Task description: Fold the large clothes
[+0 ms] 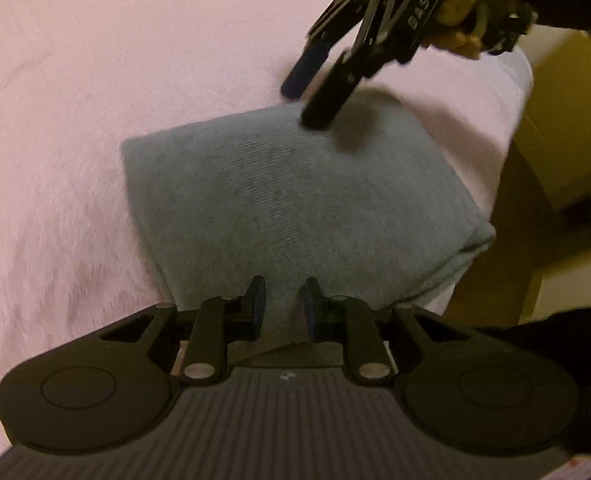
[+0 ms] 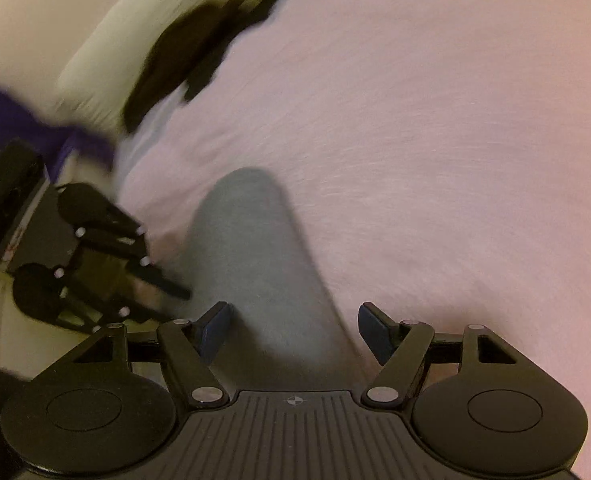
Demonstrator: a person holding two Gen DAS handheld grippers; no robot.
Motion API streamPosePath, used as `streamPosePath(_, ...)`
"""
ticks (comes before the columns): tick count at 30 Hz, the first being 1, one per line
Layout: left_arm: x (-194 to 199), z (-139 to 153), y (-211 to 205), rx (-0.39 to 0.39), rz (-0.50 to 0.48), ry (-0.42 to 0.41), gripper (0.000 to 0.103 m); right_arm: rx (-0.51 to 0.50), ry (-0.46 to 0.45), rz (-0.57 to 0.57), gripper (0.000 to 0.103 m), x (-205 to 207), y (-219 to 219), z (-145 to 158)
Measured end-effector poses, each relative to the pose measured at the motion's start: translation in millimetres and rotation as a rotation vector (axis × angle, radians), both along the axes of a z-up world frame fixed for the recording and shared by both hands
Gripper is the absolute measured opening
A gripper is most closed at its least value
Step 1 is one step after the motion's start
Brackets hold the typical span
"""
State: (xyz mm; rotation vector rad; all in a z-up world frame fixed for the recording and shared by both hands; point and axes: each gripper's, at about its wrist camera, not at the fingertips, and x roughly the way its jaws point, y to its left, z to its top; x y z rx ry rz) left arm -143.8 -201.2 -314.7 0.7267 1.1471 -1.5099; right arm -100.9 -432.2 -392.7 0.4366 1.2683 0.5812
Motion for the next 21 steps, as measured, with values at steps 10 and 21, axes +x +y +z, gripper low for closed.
streamPosePath(10,-13,-7,20,-0.067,0.081,-0.034,0.016,0.098,0.198,0.305,0.065,62,32,-43)
streamPosePath(21,-8,22,6,-0.126,0.038,-0.080,0.016,0.096,0.094,-0.070,0.033,-6,-12,13)
